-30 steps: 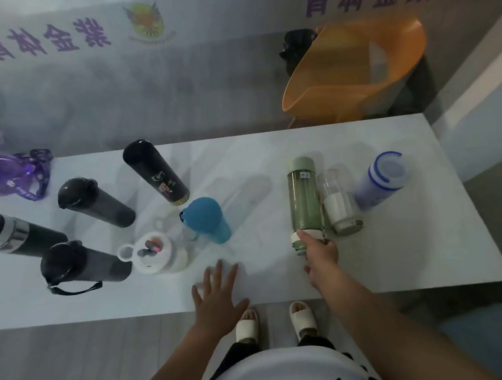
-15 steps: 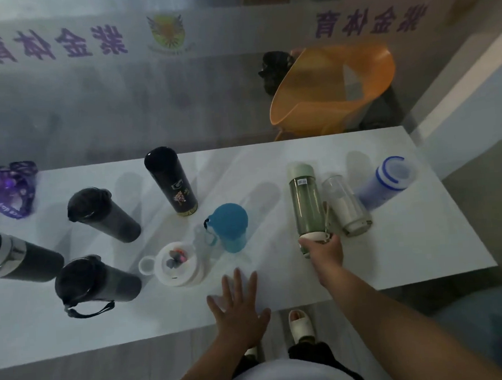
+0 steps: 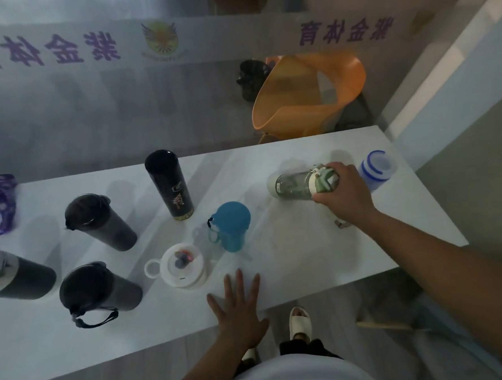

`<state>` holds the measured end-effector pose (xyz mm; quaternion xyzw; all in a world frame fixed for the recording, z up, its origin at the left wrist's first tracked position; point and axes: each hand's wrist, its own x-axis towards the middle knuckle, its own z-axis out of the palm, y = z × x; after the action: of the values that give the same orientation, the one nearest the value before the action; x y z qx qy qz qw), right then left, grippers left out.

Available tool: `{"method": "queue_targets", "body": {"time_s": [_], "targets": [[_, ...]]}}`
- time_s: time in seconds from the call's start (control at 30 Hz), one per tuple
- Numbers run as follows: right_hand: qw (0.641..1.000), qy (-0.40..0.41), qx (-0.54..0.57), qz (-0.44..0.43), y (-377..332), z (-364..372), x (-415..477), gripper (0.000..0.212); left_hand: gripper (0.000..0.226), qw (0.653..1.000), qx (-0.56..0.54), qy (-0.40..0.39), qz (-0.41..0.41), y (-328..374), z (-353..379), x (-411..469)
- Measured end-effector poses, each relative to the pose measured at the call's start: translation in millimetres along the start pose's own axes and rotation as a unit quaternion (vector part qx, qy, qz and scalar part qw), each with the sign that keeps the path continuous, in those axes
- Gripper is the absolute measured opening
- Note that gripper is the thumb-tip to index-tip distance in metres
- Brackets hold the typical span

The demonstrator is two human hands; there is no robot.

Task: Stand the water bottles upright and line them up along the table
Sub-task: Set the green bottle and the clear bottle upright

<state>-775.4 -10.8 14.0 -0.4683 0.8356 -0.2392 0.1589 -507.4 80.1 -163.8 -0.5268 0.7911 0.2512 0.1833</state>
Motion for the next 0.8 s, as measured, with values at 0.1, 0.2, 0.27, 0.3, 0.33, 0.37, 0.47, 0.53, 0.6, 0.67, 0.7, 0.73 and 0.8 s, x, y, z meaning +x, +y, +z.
{"method": "queue_targets", "body": {"time_s": [0.1, 0.2, 0.27, 0.3, 0.33, 0.37, 0.47, 0.53, 0.6, 0.67, 0.7, 0.73, 0.8], "targets": [[0.997, -0.048, -0.047, -0.024, -28.4, -14.5, 16.7, 0.071, 0.093, 1.0, -0.007, 0.0, 0.002, -0.1, -0.6, 0.1], [0.991, -0.107, -0.066, -0.036, -44.6, -17.8, 19.3, 0.07, 0.09, 1.0, -0.015, 0.005, -0.003, -0.3, 1.0, 1.8], [0.987, -0.133, -0.074, -0.046, -44.6, -14.1, 17.0, 0.073, 0.087, 1.0, -0.02, 0.009, -0.009, 0.3, 1.2, 2.0], [0.986, -0.138, -0.075, -0.05, -42.4, -10.9, 15.8, 0.074, 0.085, 1.0, -0.023, 0.01, -0.01, 0.8, 1.0, 2.1], [0.986, -0.137, -0.073, -0.054, -39.9, -7.6, 15.0, 0.074, 0.084, 1.0, -0.025, 0.012, -0.013, 1.9, 0.3, 2.3], [0.987, -0.136, -0.069, -0.057, -38.0, -5.3, 14.6, 0.074, 0.083, 0.999, -0.025, 0.014, -0.017, 3.1, -0.4, 2.5], [0.988, -0.137, -0.047, -0.06, -33.2, -4.4, 16.3, 0.079, 0.082, 0.999, -0.023, 0.028, -0.03, 10.2, -2.8, 3.5], [0.987, -0.142, -0.029, -0.063, -30.6, -8.3, 14.9, 0.083, 0.08, 0.998, -0.03, 0.042, -0.04, 18.5, -6.8, 5.1], [0.986, -0.156, 0.0, -0.066, -27.7, -14.1, 10.6, 0.084, 0.077, 0.997, -0.051, 0.054, -0.037, 29.5, -14.2, 8.6], [0.985, -0.158, 0.037, -0.058, -22.8, -23.9, 5.5, 0.084, 0.073, 0.995, -0.073, 0.061, -0.014, 42.3, -22.6, 13.6], [0.986, -0.152, 0.054, -0.047, -18.2, -30.7, 2.2, 0.081, 0.072, 0.995, -0.085, 0.059, 0.004, 49.4, -26.6, 16.0], [0.987, -0.142, 0.068, -0.035, -11.1, -37.7, -0.9, 0.077, 0.07, 0.993, -0.096, 0.058, 0.023, 56.4, -30.6, 18.0], [0.989, -0.114, 0.088, -0.015, 11.9, -52.3, -8.4, 0.066, 0.068, 0.99, -0.111, 0.061, 0.059, 72.5, -39.1, 21.0]]}}
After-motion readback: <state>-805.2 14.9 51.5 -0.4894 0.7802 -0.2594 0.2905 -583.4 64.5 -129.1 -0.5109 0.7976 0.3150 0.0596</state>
